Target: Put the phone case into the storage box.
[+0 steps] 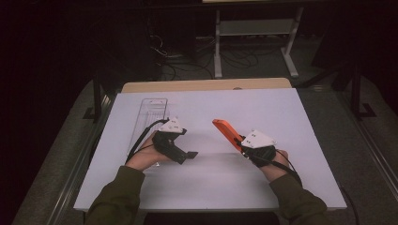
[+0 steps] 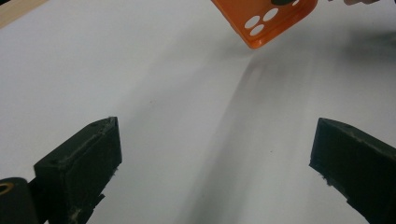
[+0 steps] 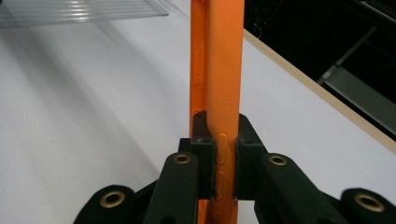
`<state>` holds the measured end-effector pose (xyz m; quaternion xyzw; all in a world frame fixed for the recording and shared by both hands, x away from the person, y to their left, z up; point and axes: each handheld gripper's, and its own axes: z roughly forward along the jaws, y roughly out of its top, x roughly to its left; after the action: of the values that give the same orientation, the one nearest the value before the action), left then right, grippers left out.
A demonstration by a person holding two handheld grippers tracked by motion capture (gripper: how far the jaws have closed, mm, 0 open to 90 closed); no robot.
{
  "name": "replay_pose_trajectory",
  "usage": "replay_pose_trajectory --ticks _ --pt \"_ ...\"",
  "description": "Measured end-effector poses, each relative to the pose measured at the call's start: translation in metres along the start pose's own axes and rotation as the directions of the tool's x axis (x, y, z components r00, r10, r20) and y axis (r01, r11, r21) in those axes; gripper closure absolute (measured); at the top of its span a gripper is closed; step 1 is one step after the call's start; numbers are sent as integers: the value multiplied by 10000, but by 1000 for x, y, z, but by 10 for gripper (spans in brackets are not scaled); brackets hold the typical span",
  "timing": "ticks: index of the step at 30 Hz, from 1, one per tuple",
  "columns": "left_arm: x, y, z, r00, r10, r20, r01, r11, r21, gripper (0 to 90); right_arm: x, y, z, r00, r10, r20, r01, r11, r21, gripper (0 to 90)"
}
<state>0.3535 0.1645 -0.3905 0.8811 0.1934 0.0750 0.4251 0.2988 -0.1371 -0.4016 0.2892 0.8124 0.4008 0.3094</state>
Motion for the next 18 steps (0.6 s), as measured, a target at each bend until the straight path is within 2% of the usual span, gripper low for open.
replay_pose_trajectory --ticks 5,9,13,18 --pt "0 0 0 10000 -35 -4 35 10000 15 16 -3 0 -1 9992 386 -96 -387 9992 -89 802" --pt "0 0 0 10000 -59 -30 59 10000 -1 16 -6 0 -2 9958 893 -178 -896 9959 -120 802" --pt "0 1 0 9999 -77 -135 78 9999 82 16 -10 -1 -1 9957 917 -159 -920 9956 -197 802" --pt "-1 3 0 9997 -127 -228 130 9998 128 16 -13 -2 -2 9911 1305 -261 -1310 9912 -196 802"
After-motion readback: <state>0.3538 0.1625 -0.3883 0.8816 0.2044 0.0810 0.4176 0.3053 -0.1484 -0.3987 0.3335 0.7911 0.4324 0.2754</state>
